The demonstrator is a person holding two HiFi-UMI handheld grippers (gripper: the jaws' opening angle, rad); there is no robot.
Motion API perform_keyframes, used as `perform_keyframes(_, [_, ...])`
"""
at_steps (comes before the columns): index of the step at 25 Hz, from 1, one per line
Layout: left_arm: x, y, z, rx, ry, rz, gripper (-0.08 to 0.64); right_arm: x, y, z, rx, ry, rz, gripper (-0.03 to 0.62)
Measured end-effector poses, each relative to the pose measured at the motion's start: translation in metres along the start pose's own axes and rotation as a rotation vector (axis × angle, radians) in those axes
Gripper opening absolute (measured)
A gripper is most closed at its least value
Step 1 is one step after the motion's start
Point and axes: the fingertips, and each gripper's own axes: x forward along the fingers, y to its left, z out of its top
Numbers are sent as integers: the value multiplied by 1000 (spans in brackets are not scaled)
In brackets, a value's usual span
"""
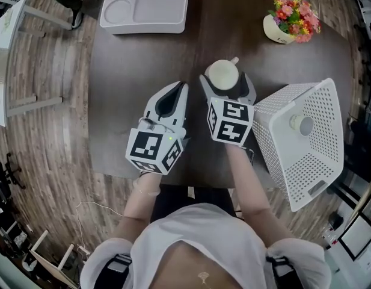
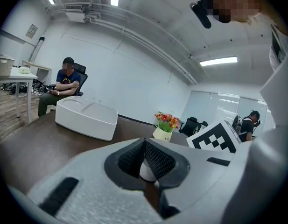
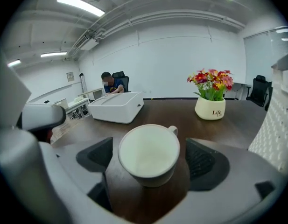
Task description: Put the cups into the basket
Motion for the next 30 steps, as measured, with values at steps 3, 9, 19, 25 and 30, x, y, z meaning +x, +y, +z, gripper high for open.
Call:
perform_keyframes(3, [2,2,-2,-3,4,0,9,7,0,-6,-5,33,1,454])
perform_keyframes(9, [5,3,-6,-7,14,-2,9,11,-3,-10,-27,71,-1,454])
perform_keyframes(19, [7,-1,-13,-24,29,-10,10,17,1,-8,-48,90,37,453])
perform_keyframes(25, [3,-1,-19,-46,42,-7,10,18,-1,-11,-109,107,20,437])
perform_keyframes(30, [0,4,-15,-42,32,0,9,17,-1,-11,-88,108,11,434])
